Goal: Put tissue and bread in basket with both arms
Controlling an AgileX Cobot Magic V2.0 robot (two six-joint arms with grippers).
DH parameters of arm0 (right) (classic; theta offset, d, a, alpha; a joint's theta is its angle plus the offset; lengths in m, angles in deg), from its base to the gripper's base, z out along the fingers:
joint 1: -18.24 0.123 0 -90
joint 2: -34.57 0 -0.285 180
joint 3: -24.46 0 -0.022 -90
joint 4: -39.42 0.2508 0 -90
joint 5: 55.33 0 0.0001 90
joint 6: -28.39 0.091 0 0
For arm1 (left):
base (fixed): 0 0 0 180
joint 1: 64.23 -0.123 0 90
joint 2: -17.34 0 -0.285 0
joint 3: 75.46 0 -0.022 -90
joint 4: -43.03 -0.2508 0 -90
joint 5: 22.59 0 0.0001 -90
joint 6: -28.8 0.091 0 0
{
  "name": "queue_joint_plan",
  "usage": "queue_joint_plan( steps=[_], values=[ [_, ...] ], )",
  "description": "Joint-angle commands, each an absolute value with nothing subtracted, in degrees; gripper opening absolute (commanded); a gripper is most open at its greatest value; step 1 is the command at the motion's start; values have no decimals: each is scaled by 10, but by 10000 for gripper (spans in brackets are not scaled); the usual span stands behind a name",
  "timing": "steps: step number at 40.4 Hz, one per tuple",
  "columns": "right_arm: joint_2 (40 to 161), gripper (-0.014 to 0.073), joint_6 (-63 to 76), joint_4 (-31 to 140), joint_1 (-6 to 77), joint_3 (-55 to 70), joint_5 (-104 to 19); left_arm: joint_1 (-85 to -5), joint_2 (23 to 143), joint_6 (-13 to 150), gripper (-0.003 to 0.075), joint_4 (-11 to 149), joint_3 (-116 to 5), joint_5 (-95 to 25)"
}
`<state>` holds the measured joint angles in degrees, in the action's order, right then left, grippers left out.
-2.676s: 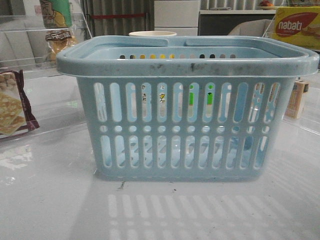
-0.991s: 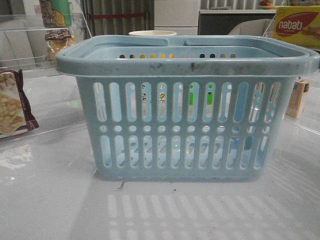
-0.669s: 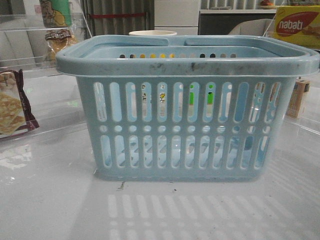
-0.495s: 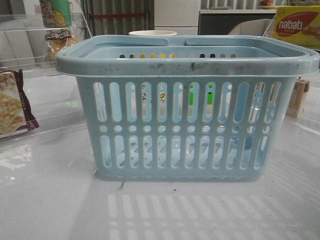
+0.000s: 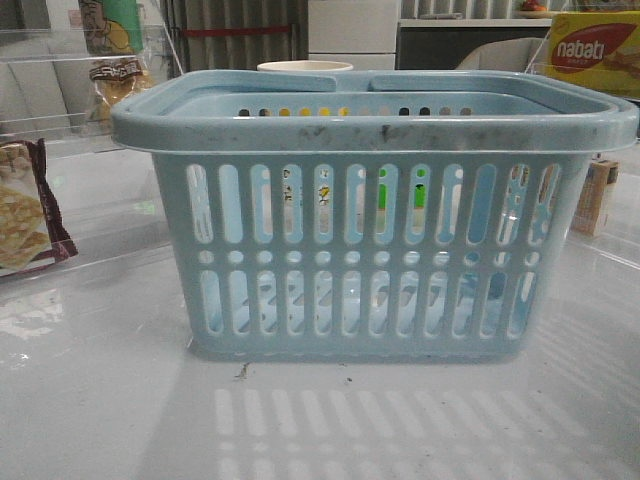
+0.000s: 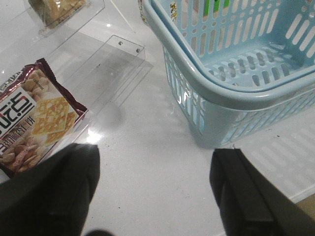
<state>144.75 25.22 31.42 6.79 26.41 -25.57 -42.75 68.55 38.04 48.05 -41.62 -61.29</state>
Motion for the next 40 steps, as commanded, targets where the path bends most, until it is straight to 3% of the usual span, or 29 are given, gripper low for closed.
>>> queue_joint_plan(
  steps=[1,11,26,29,34,36,37,40],
  values=[
    [1383,177,249,312,68,285,-276,-422,686,381,526,484,-434,-575],
    [1271,177,249,358,129,285,-218,-422,686,381,526,484,-434,-575],
    [1210,183,249,403,374,222,-211,-422,686,381,526,484,-434,-574],
    [1221,251,249,413,412,202,-232,-422,686,381,526,484,-434,-574],
    [1246,533,249,422,446,191,-273,-422,686,381,526,484,-434,-574],
    [1251,602,249,422,448,191,-286,-422,686,381,526,484,-434,-574],
    [1251,632,249,422,448,191,-292,-422,686,381,526,484,-434,-574],
    [1245,610,249,422,448,191,-297,-422,686,381,526,484,-434,-574]
  ],
)
